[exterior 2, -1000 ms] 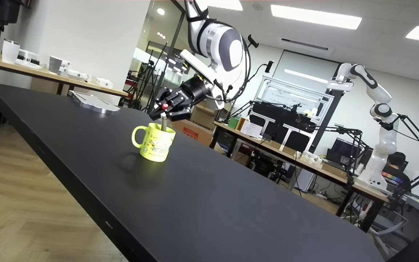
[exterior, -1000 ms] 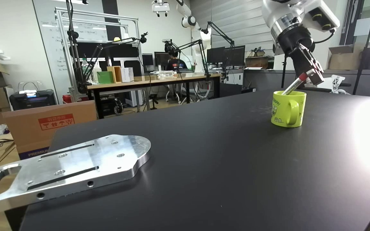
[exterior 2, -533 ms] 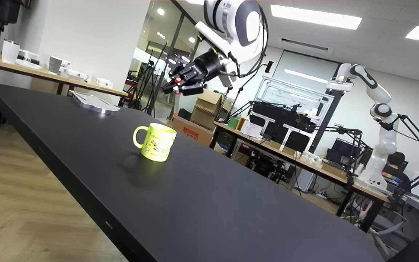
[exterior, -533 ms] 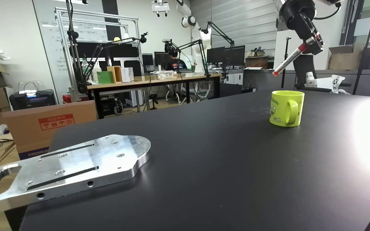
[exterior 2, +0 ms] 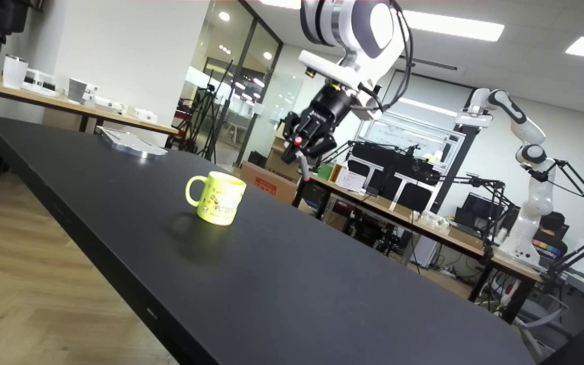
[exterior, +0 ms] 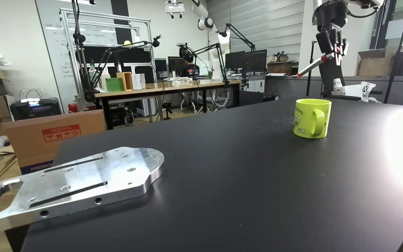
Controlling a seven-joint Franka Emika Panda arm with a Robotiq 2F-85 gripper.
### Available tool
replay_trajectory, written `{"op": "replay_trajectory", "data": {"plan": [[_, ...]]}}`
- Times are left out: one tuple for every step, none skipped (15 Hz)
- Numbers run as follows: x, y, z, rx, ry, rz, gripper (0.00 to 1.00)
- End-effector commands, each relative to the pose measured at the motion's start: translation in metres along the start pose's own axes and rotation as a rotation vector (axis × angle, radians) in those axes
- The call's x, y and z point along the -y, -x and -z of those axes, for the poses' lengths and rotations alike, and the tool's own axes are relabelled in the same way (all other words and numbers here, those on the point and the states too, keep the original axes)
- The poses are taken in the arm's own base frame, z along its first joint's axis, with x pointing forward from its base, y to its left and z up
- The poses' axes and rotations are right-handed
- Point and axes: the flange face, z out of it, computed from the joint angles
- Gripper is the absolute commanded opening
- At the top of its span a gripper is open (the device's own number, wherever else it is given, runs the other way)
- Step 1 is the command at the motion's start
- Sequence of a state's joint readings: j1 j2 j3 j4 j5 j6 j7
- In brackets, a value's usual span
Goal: Take the marker out of the mug and put it on the table
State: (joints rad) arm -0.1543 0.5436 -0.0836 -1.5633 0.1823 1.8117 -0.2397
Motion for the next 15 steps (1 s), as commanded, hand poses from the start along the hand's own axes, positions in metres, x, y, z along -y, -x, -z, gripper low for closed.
{"op": "replay_trajectory", "data": {"plan": [[-0.046, 0.001, -0.025, -0.141, 0.07, -0.119, 0.02], [-0.058, 0.0, -0.036, -0.18, 0.092, -0.149, 0.02], [-0.069, -0.001, -0.049, -0.215, 0.113, -0.183, 0.02], [-0.078, -0.001, -0.063, -0.239, 0.127, -0.229, 0.02], [-0.085, 0.0, -0.075, -0.249, 0.132, -0.268, 0.02], [-0.09, 0.001, -0.088, -0.244, 0.133, -0.302, 0.02], [-0.094, 0.003, -0.103, -0.241, 0.14, -0.331, 0.02], [-0.097, 0.004, -0.114, -0.236, 0.148, -0.355, 0.02], [-0.099, 0.005, -0.124, -0.228, 0.151, -0.374, 0.02], [-0.1, 0.006, -0.133, -0.222, 0.154, -0.391, 0.02], [-0.101, 0.007, -0.14, -0.216, 0.154, -0.405, 0.02], [-0.103, 0.008, -0.146, -0.209, 0.155, -0.417, 0.02], [-0.103, 0.008, -0.151, -0.204, 0.155, -0.427, 0.02], [-0.104, 0.008, -0.155, -0.199, 0.155, -0.436, 0.02], [-0.105, 0.009, -0.157, -0.193, 0.155, -0.441, 0.02]]}}
